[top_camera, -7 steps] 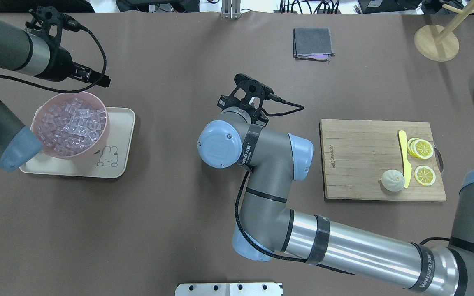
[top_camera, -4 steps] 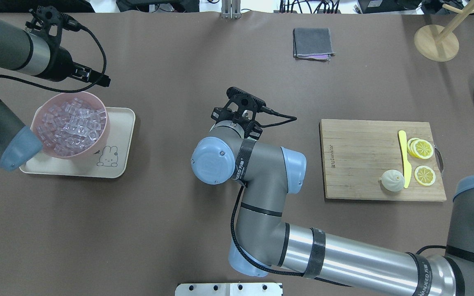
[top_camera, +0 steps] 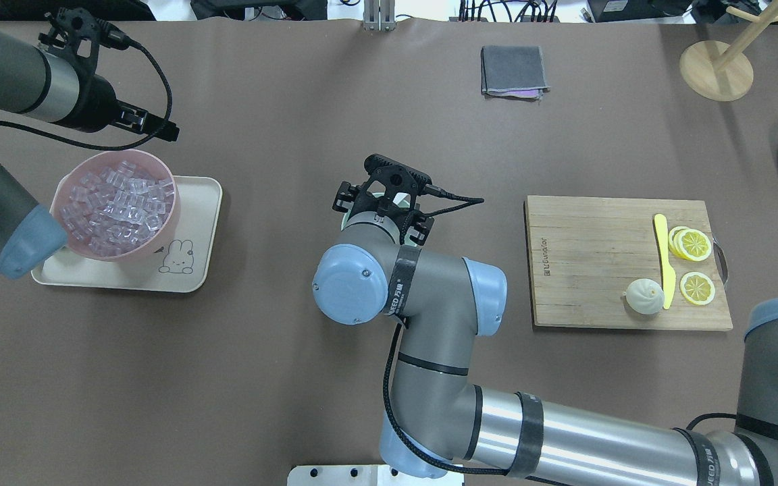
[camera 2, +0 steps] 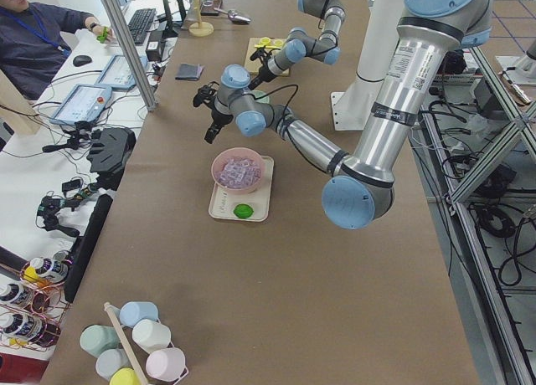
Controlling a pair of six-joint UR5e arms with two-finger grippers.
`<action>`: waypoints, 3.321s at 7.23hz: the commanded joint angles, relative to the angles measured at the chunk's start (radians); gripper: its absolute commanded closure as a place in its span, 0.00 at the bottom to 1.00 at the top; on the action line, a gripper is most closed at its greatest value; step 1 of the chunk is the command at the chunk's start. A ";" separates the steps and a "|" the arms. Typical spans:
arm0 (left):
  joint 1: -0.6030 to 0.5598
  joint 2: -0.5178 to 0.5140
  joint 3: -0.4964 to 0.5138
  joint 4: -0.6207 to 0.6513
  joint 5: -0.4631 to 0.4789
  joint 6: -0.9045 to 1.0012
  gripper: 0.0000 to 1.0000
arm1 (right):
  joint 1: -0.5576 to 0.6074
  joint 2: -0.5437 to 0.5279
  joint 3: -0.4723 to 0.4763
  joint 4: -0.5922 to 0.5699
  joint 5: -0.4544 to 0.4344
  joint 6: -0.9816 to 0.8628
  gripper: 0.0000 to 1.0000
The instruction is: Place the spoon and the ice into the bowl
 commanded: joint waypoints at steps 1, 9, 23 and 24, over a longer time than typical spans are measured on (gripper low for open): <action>-0.119 0.017 -0.010 0.104 -0.151 0.092 0.02 | 0.117 -0.109 0.166 0.002 0.248 -0.267 0.00; -0.533 0.261 0.053 0.677 -0.199 0.781 0.02 | 0.786 -0.677 0.292 0.001 0.988 -1.341 0.00; -0.602 0.353 -0.008 0.614 -0.216 0.762 0.02 | 1.222 -0.934 0.156 0.001 1.245 -1.841 0.00; -0.600 0.353 -0.007 0.611 -0.218 0.763 0.02 | 1.222 -0.934 0.156 0.001 1.257 -1.841 0.00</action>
